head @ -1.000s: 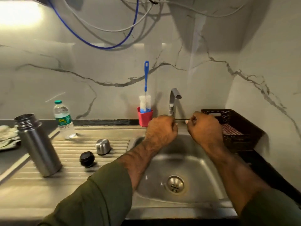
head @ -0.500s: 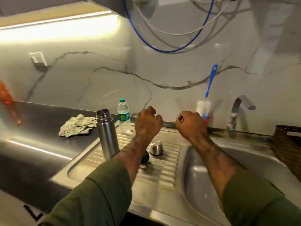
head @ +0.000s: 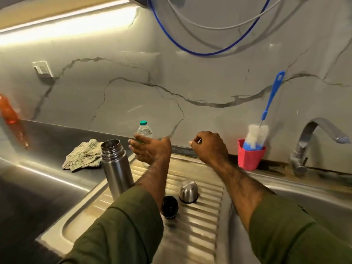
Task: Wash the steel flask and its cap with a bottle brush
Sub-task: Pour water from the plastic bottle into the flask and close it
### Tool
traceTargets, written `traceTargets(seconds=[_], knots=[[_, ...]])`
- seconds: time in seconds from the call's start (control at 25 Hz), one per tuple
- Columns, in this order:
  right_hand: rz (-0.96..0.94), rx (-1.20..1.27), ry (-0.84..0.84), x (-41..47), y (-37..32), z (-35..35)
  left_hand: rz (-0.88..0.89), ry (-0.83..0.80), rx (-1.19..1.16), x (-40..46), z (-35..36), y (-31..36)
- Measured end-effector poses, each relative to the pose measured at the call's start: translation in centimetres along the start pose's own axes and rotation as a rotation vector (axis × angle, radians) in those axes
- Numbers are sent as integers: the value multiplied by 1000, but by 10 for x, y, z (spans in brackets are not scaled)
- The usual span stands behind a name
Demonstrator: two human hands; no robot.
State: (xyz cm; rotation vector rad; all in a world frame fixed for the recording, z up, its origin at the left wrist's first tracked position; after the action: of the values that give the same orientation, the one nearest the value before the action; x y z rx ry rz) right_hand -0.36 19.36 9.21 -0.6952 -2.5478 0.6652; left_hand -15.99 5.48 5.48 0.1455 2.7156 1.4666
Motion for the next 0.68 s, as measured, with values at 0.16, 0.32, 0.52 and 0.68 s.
traceTargets(seconds=[0.16,0.32,0.52,0.68], knots=[[-17,11,-14,9,14,10,-57,41,-63,27,8,1],[-8,26,-11,10,25,12,-96,64,23,40,6,-1],[-11,33,16,8,23,-4,73,50,-129,30,9,0],[-81,72,113,9,-1,-41,261,-13,-207,-6,6,23]])
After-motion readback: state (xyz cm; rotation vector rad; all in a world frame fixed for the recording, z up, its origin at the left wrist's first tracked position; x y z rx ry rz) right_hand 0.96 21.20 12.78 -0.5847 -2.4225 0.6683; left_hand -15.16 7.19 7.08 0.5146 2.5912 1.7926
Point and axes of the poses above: each hand's wrist, its own x-axis towards the middle knuckle, its own z-axis out of the palm, y = z × x, the point moved 5 cm from there along x, towards the middle knuckle, and after that the axes turned 12 degrees about -y, right-handed, at the moved point
